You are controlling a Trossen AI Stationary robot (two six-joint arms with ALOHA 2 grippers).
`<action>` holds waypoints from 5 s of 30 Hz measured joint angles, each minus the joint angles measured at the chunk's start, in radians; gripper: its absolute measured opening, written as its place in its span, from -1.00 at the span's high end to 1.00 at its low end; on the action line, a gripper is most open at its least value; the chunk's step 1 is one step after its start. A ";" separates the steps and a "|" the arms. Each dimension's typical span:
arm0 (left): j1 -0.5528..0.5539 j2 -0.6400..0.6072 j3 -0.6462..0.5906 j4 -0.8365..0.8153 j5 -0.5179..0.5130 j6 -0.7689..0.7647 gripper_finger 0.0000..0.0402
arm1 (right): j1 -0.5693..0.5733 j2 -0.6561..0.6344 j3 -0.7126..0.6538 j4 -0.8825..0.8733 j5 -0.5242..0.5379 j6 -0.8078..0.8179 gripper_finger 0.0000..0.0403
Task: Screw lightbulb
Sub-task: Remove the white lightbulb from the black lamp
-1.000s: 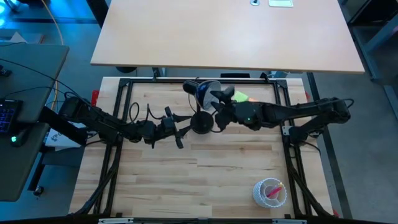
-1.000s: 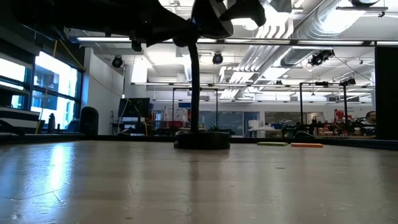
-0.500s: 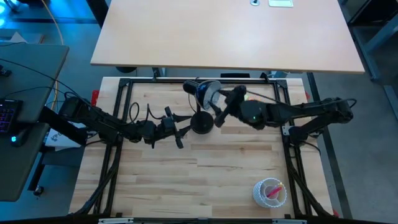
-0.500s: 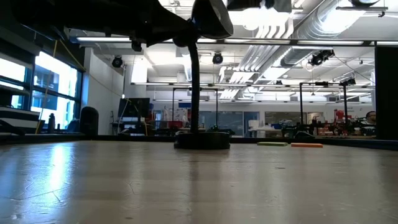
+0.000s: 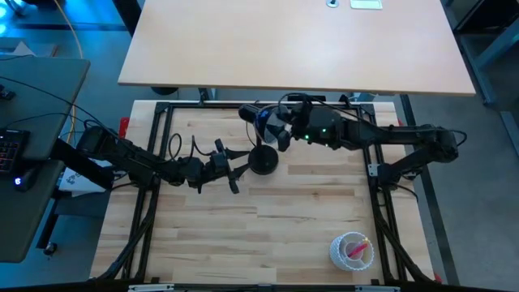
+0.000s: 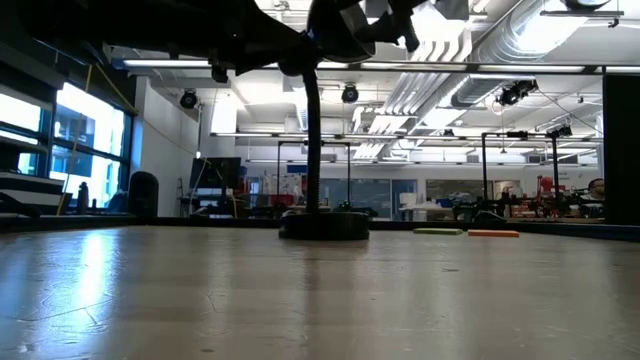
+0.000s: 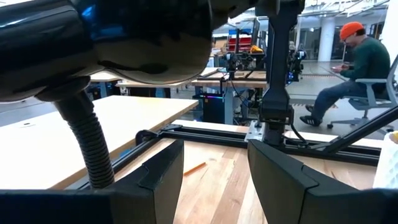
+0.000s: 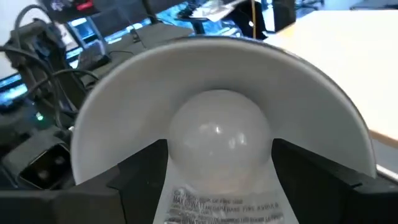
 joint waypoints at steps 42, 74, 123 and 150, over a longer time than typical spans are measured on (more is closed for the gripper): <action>0.000 0.000 0.000 0.001 0.000 -0.001 0.14 | 0.005 0.007 0.000 -0.050 0.067 0.011 -0.41; 0.001 0.000 0.000 -0.016 0.000 -0.001 0.14 | 0.213 0.011 0.000 0.032 0.441 -1.145 -0.41; 0.167 0.374 0.362 -0.014 -0.176 0.082 0.79 | 0.758 0.007 0.000 -0.349 0.709 -0.270 -0.41; -0.081 0.285 0.360 -0.199 -0.605 0.050 0.79 | 0.627 0.150 0.000 0.196 0.884 -0.486 -0.41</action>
